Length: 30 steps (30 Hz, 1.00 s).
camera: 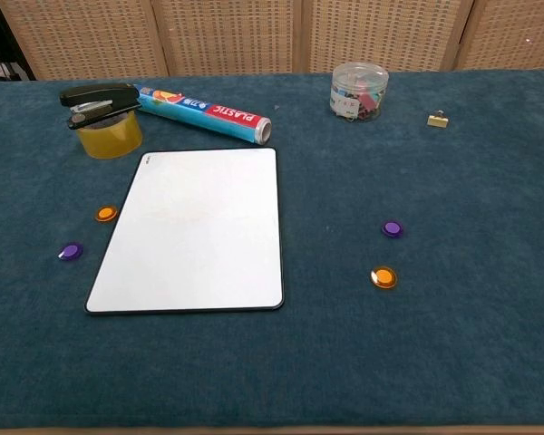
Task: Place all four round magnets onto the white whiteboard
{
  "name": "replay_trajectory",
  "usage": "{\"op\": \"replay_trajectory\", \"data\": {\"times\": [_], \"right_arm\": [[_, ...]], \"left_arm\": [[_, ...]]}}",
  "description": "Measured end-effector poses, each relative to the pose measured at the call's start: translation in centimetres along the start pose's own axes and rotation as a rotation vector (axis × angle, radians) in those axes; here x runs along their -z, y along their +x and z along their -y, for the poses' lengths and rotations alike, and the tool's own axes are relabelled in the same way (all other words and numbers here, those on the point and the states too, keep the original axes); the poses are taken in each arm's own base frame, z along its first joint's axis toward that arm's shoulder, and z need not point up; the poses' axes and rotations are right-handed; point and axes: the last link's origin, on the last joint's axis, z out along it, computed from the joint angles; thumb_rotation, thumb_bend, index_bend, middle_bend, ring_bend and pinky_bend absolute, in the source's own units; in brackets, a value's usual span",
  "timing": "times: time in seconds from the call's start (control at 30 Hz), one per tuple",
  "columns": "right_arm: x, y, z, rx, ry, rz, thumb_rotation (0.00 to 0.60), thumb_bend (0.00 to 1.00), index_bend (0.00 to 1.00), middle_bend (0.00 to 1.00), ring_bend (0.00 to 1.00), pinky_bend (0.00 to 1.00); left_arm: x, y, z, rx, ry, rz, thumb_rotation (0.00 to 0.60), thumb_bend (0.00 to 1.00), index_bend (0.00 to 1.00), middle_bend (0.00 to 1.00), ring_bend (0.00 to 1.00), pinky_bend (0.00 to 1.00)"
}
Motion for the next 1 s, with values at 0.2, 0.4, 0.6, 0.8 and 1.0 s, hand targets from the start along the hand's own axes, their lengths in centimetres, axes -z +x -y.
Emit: {"op": "replay_trajectory", "data": {"times": [0.2, 0.4, 0.6, 0.8, 1.0], "right_arm": [[-0.3, -1.0, 0.4, 0.012, 0.028, 0.041, 0.600, 0.00, 0.01, 0.00, 0.00, 0.00], [-2.2, -2.5, 1.5, -0.010, 0.092, 0.113, 0.600, 0.00, 0.08, 0.00, 0.00, 0.00], [-6.1, -4.4, 3.7, -0.035, 0.176, 0.225, 0.600, 0.00, 0.13, 0.00, 0.00, 0.00], [-10.8, -6.4, 7.5, -0.057, 0.264, 0.313, 0.600, 0.05, 0.19, 0.00, 0.00, 0.00], [-13.5, -8.6, 10.0, -0.056, 0.291, 0.366, 0.600, 0.17, 0.19, 0.00, 0.00, 0.00]], "left_arm": [[0.0, 0.0, -0.1, 0.002, -0.003, -0.006, 0.600, 0.00, 0.00, 0.00, 0.00, 0.00], [0.0, 0.6, 0.0, 0.019, 0.001, -0.025, 0.600, 0.00, 0.00, 0.00, 0.00, 0.00], [-0.1, 0.7, 0.2, 0.024, 0.016, -0.023, 0.600, 0.00, 0.00, 0.00, 0.00, 0.00], [-0.3, 0.9, 0.3, 0.034, 0.029, -0.022, 0.600, 0.00, 0.00, 0.00, 0.00, 0.00], [-0.6, 1.0, 0.5, 0.043, 0.037, -0.031, 0.600, 0.00, 0.00, 0.00, 0.00, 0.00]]}}
